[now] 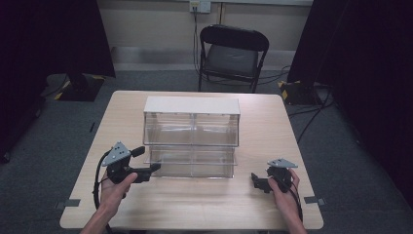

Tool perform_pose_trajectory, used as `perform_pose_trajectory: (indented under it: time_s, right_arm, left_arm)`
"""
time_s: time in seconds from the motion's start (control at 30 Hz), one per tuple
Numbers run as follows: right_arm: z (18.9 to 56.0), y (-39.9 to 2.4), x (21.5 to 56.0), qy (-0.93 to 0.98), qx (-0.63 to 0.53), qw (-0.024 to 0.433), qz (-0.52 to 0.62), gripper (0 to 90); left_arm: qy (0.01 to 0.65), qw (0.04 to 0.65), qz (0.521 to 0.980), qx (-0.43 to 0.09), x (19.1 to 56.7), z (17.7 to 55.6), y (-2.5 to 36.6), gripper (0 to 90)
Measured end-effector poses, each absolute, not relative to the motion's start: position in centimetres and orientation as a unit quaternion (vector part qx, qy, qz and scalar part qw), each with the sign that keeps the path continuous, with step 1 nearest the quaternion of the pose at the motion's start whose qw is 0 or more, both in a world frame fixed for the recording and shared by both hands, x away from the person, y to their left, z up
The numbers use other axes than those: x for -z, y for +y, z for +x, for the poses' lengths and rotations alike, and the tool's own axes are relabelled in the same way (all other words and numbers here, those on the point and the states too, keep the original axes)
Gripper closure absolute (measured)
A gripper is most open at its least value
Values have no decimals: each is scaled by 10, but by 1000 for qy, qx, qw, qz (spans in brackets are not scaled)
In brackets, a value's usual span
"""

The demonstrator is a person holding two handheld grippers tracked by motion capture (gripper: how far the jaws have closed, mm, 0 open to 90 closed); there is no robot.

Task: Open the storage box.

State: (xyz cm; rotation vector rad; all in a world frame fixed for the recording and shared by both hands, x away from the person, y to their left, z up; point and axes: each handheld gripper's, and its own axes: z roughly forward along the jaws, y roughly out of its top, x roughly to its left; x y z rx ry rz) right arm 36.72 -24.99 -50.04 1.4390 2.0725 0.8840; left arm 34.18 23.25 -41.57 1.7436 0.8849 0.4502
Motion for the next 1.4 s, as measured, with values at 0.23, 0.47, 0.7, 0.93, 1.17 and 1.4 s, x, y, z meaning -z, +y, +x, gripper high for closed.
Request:
perform_pose_trajectory:
  time_s: [0.23, 0.47, 0.7, 0.93, 1.17, 1.4]
  right_arm:
    - [367, -250, 500, 754, -322, 232, 524, 86]
    - [367, -250, 500, 754, -322, 232, 524, 86]
    - [367, -250, 500, 754, -322, 232, 524, 86]
    - [367, -250, 500, 754, -322, 232, 524, 86]
    - [367, -250, 500, 754, -321, 232, 524, 86]
    - [367, -250, 500, 754, -322, 232, 524, 86]
  left_arm:
    - [377, 536, 731, -192, 413, 346, 235, 156]
    - [374, 536, 733, -191, 413, 347, 233, 156]
    - [372, 534, 735, -190, 412, 349, 234, 154]
    - [368, 533, 737, -193, 411, 350, 233, 154]
    - [369, 531, 737, -197, 409, 351, 233, 154]
    - [370, 533, 736, -195, 407, 352, 233, 154]
